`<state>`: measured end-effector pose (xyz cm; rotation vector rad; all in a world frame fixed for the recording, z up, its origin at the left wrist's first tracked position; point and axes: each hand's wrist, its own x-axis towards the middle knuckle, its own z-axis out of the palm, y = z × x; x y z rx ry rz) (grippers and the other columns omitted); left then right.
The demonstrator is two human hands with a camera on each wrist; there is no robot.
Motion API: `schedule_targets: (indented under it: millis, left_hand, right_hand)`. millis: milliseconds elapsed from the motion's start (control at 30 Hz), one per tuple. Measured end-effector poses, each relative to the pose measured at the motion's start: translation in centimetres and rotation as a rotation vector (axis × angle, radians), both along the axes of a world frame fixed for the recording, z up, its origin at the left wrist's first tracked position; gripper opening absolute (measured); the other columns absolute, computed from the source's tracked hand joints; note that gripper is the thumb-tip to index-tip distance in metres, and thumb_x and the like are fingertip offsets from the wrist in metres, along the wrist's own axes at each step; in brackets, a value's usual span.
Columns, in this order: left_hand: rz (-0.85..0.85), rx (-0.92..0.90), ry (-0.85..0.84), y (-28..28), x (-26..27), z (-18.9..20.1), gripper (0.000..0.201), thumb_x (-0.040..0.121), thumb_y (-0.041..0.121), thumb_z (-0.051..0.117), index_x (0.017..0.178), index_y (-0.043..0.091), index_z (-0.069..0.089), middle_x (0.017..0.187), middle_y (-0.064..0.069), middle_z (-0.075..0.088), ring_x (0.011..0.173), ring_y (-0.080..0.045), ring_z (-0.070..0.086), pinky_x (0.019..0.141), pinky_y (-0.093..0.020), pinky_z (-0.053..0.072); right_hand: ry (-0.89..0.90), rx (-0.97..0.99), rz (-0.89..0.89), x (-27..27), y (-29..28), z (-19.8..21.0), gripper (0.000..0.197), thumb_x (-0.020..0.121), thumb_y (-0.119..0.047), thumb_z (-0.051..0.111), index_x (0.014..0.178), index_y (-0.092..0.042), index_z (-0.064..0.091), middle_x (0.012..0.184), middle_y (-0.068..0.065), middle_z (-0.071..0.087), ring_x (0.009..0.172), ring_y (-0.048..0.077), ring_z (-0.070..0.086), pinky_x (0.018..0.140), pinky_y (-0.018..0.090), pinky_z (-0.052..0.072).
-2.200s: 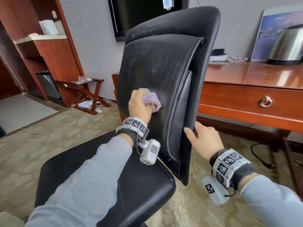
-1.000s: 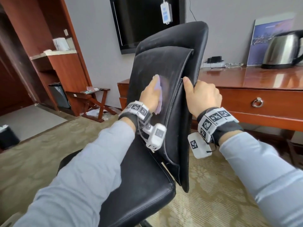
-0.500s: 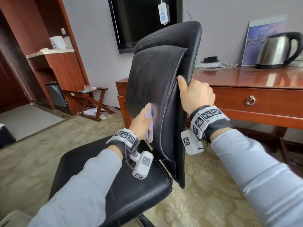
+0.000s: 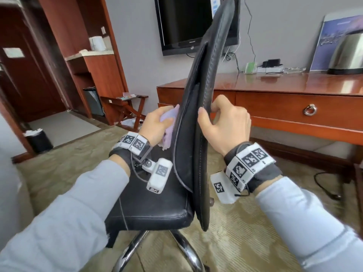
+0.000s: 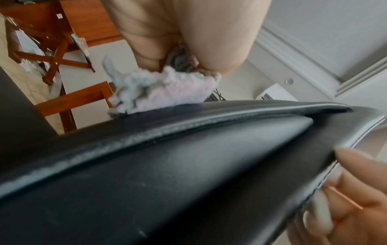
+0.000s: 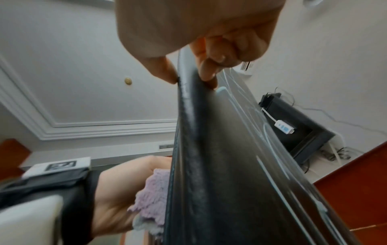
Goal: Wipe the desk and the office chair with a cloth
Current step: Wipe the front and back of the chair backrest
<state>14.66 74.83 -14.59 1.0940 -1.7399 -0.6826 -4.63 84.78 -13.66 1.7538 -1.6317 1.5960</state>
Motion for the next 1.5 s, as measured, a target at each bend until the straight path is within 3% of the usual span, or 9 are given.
schedule_targets:
  millis: [267, 500, 633, 733, 1000, 1133, 1267, 1400, 1500]
  left_hand:
    - [0.18, 0.005, 0.172, 9.2, 3.2, 1.1, 0.045, 0.084, 0.018, 0.055, 0.127, 0.02, 0.066, 0.116, -0.011, 0.072, 0.111, -0.033, 0.067, 0.1, -0.057, 0.051]
    - [0.371, -0.001, 0.198, 14.9, 5.7, 1.8, 0.04, 0.09, 0.012, 0.056, 0.116, 0.039, 0.072, 0.111, -0.015, 0.074, 0.107, -0.039, 0.068, 0.093, -0.065, 0.051]
    - [0.468, -0.032, 0.205, 18.4, 6.3, 1.9, 0.038, 0.099, -0.002, 0.052, 0.132, 0.013, 0.062, 0.111, -0.003, 0.072, 0.095, -0.006, 0.071, 0.084, -0.027, 0.058]
    - [0.529, -0.057, 0.171, 20.8, 7.0, 1.8, 0.036, 0.099, -0.002, 0.054, 0.134, 0.005, 0.059, 0.116, -0.003, 0.07, 0.096, 0.002, 0.068, 0.083, -0.016, 0.053]
    - [0.765, -0.104, 0.327, 24.7, 7.0, 1.4, 0.015, 0.087, 0.006, 0.075, 0.097, 0.011, 0.066, 0.084, -0.002, 0.07, 0.075, -0.012, 0.066, 0.066, -0.027, 0.052]
    - [0.578, -0.062, 0.441, 26.4, 5.5, 2.2, 0.019, 0.093, 0.022, 0.068, 0.09, 0.004, 0.064, 0.08, -0.007, 0.07, 0.075, -0.019, 0.067, 0.069, -0.03, 0.054]
    - [0.632, -0.105, 0.457, 26.3, 5.1, 5.0, 0.042, 0.105, 0.034, 0.046, 0.095, 0.001, 0.069, 0.094, -0.007, 0.074, 0.085, -0.02, 0.071, 0.072, -0.031, 0.056]
    - [0.777, -0.231, 0.341, 22.9, 6.0, 6.7, 0.027, 0.103, 0.013, 0.052, 0.127, 0.008, 0.063, 0.117, -0.002, 0.067, 0.11, -0.017, 0.063, 0.093, -0.032, 0.055]
    - [0.693, -0.263, 0.252, 20.6, 6.3, 6.8, 0.035, 0.094, 0.02, 0.053, 0.125, 0.02, 0.069, 0.122, 0.001, 0.072, 0.117, -0.019, 0.066, 0.104, -0.048, 0.05]
  right_hand:
    - [0.008, -0.153, 0.545, 3.1, 2.8, -3.7, 0.051, 0.076, -0.027, 0.043, 0.115, -0.006, 0.066, 0.055, -0.008, 0.053, 0.05, 0.023, 0.057, 0.056, 0.04, 0.053]
    - [0.17, 0.064, 0.767, 7.2, 4.7, -6.4, 0.081, 0.079, -0.028, 0.036, 0.158, -0.018, 0.018, 0.051, -0.005, 0.054, 0.046, 0.018, 0.053, 0.055, 0.039, 0.053]
    - [0.176, 0.031, 0.841, 9.2, 5.1, -6.4, 0.078, 0.082, -0.027, 0.033, 0.158, -0.015, 0.019, 0.051, -0.006, 0.054, 0.043, 0.016, 0.049, 0.051, 0.038, 0.051]
    - [0.142, 0.003, 0.889, 11.0, 5.5, -6.2, 0.074, 0.084, -0.028, 0.033, 0.156, -0.011, 0.023, 0.058, -0.007, 0.06, 0.048, 0.017, 0.053, 0.052, 0.037, 0.052]
    - [0.026, 0.03, 1.161, 14.4, 9.1, -5.4, 0.081, 0.084, -0.053, 0.057, 0.152, -0.015, 0.033, 0.133, 0.001, 0.052, 0.112, 0.018, 0.058, 0.088, 0.033, 0.052]
    - [-0.117, 0.073, 1.162, 14.7, 9.5, -4.1, 0.07, 0.08, -0.025, 0.072, 0.144, -0.02, 0.043, 0.122, 0.0, 0.049, 0.097, 0.01, 0.055, 0.075, 0.023, 0.048]
    - [-0.227, -0.244, 1.09, 12.7, 7.6, -0.6, 0.053, 0.067, 0.009, 0.061, 0.116, -0.008, 0.068, 0.1, 0.008, 0.058, 0.087, 0.021, 0.058, 0.072, 0.028, 0.049]
    - [-0.194, -0.604, 0.964, 9.8, 6.3, 5.6, 0.057, 0.062, 0.018, 0.047, 0.113, 0.003, 0.069, 0.117, 0.021, 0.061, 0.106, 0.037, 0.057, 0.093, 0.036, 0.046]
    - [0.011, -0.798, 0.837, 10.2, 3.9, 9.7, 0.061, 0.07, 0.021, 0.047, 0.126, 0.002, 0.064, 0.135, 0.029, 0.052, 0.123, 0.047, 0.049, 0.107, 0.05, 0.039]
